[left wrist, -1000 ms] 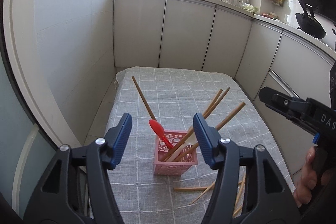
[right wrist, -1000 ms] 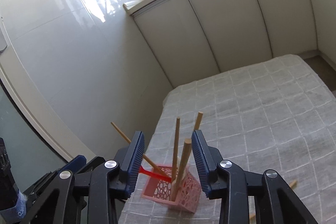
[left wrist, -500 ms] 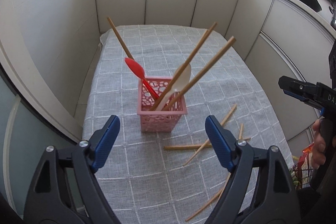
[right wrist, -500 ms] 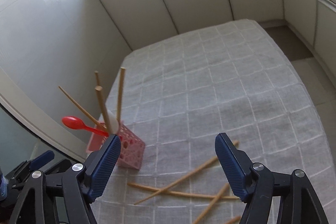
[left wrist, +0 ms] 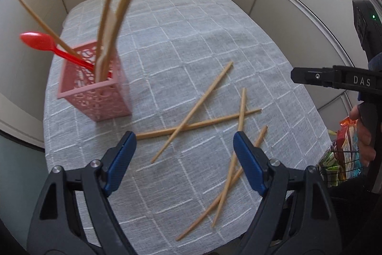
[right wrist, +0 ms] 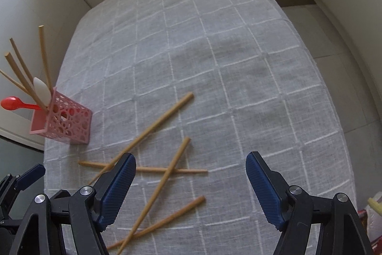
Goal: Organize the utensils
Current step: 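Grasp a chopstick with the left gripper while the right gripper grasps another chopstick, then lift both chopsticks upright into the pink basket and open both grippers, then grasp a chopstick with the left gripper while the right gripper grasps the last chopstick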
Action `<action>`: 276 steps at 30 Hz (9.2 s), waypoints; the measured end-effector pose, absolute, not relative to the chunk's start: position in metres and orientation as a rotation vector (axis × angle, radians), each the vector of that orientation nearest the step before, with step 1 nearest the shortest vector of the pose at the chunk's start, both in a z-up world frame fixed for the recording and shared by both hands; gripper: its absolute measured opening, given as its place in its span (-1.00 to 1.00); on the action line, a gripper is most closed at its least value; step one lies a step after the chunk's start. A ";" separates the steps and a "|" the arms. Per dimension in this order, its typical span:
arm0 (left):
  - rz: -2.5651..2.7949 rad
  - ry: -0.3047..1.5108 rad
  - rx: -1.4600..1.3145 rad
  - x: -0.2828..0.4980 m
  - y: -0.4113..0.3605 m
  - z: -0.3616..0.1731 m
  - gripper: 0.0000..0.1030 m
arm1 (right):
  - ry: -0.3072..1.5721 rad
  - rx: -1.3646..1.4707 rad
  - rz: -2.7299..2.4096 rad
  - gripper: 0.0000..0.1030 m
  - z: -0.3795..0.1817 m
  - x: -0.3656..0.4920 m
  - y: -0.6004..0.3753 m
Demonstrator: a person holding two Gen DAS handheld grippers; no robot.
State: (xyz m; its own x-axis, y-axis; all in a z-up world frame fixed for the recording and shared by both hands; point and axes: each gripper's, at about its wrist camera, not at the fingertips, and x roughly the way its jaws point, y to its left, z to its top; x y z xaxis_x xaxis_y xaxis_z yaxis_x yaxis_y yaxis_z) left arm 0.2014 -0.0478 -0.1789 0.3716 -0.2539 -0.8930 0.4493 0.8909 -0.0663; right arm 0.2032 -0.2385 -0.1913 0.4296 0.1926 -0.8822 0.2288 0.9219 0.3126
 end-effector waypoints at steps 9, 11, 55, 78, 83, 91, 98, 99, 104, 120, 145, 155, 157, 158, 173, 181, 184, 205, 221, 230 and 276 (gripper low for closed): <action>-0.541 1.230 0.208 0.214 -0.110 -0.218 0.10 | 1.214 0.429 -0.086 0.56 -0.213 0.194 -0.270; -0.551 1.256 0.196 0.219 -0.120 -0.226 -0.14 | 1.223 0.440 -0.093 0.56 -0.216 0.193 -0.277; -0.489 1.146 0.254 0.206 -0.048 -0.203 -0.84 | 1.503 0.513 0.055 -0.04 -0.291 0.202 -0.205; -0.391 1.095 0.142 0.218 0.006 -0.185 -0.84 | 1.353 0.488 -0.077 -0.83 -0.295 0.248 -0.156; -0.367 1.067 0.119 0.219 0.011 -0.178 -0.84 | 1.313 0.531 -0.033 -0.85 -0.294 0.258 -0.160; -0.349 0.965 0.072 0.213 0.024 -0.149 -0.84 | 1.131 0.529 0.070 -0.85 -0.234 0.242 -0.161; -0.334 0.837 0.044 0.201 0.036 -0.114 -0.84 | 0.944 0.454 0.118 -0.85 -0.175 0.209 -0.157; -0.333 0.820 0.038 0.199 0.038 -0.109 -0.84 | 0.914 0.439 0.123 -0.85 -0.167 0.205 -0.155; -0.322 0.735 0.018 0.191 0.044 -0.088 -0.84 | 0.756 0.352 0.123 -0.85 -0.127 0.187 -0.148; -0.222 0.359 -0.074 0.174 0.073 -0.027 -0.84 | 0.471 0.294 0.188 -0.85 -0.050 0.164 -0.127; -0.194 0.489 0.026 0.222 0.056 -0.083 -0.43 | 0.345 0.461 0.221 -0.85 -0.047 0.214 -0.099; -0.169 0.497 -0.033 0.215 0.076 -0.074 -0.17 | 0.306 0.466 0.191 -0.85 -0.053 0.224 -0.094; -0.163 0.508 -0.044 0.216 0.080 -0.075 -0.16 | 0.314 0.458 0.192 -0.85 -0.057 0.229 -0.090; -0.159 0.514 -0.049 0.217 0.082 -0.076 -0.15 | 0.326 0.454 0.198 -0.85 -0.060 0.231 -0.087; -0.179 0.572 -0.072 0.207 0.089 -0.074 0.17 | 0.463 0.420 0.269 -0.15 -0.073 0.232 -0.091; -0.215 0.652 -0.020 0.198 0.081 -0.080 0.51 | 0.571 0.405 0.220 0.37 -0.078 0.215 -0.132; -0.233 0.685 0.008 0.193 0.076 -0.085 0.59 | 0.629 0.404 0.193 0.47 -0.088 0.210 -0.148; -0.414 0.947 0.277 0.184 -0.031 -0.152 0.61 | 1.057 0.399 -0.026 0.60 -0.173 0.200 -0.233; -0.457 1.184 0.313 0.254 -0.131 -0.230 -0.05 | 1.216 0.398 -0.162 0.62 -0.214 0.193 -0.287; -0.438 1.227 0.341 0.295 -0.165 -0.263 -0.37 | 1.220 0.427 -0.137 0.62 -0.216 0.194 -0.295; -0.463 1.182 0.080 0.217 -0.019 -0.187 -0.84 | 1.395 0.663 -0.127 0.36 -0.287 0.262 -0.204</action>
